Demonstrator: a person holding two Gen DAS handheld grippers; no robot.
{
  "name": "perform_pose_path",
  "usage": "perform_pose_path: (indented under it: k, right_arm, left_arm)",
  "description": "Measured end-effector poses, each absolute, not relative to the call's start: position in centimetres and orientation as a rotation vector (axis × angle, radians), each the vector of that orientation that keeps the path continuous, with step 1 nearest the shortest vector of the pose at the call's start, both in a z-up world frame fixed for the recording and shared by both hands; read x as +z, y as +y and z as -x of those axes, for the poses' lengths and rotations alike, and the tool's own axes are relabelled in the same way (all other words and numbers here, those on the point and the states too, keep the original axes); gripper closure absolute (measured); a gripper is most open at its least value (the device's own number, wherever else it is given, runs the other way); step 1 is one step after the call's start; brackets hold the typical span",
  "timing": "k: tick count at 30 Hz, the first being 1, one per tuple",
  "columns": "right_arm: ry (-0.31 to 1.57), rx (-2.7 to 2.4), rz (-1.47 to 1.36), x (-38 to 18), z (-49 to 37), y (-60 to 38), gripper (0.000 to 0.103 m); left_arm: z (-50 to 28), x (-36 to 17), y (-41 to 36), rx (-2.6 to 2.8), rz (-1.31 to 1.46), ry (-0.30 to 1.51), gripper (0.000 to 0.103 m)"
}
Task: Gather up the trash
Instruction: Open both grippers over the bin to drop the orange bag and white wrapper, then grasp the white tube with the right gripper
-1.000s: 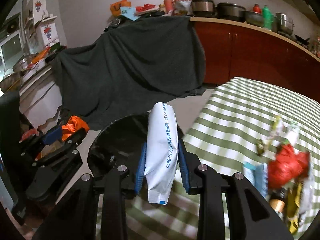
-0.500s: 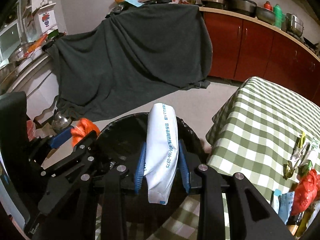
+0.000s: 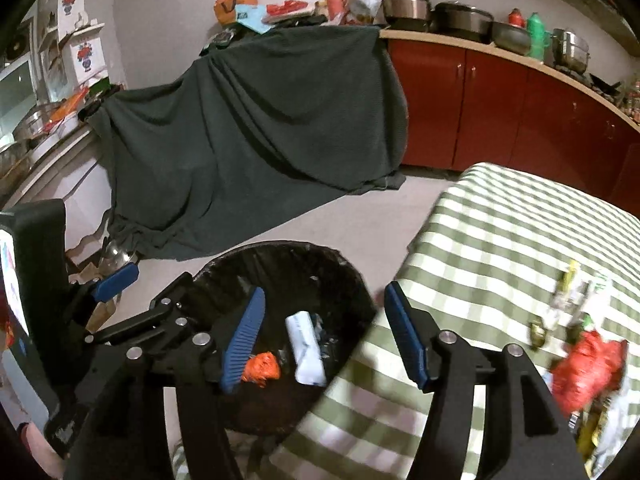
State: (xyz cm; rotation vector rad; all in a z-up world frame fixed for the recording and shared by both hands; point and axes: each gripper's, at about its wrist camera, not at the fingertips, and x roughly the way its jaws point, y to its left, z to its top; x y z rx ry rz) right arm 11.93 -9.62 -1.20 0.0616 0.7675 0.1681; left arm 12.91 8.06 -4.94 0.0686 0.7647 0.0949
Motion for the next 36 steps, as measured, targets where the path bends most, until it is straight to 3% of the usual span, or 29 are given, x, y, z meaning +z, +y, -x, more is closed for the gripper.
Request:
perform_pose_path:
  k: [12,23,36]
  right_arm:
    - [0.698,-0.014,-0.049,-0.6,-4.1,-17.1,0.029]
    - [0.734,-0.146,-0.072,-3.3,2.3,-22.1,0.029]
    - [0.748,-0.152,-0.085,-5.0,4.2,-22.5,0.048]
  left_arm:
    - [-8.6,-1.8,2.8,-0.03,-0.071,0.716,0.031]
    - [-4.2,-2.9,-2.9,-0.13,-0.112,0.732,0.031]
    - [-1.0,-4.1,-3.7,-0.144,-0.141,0.745,0.031]
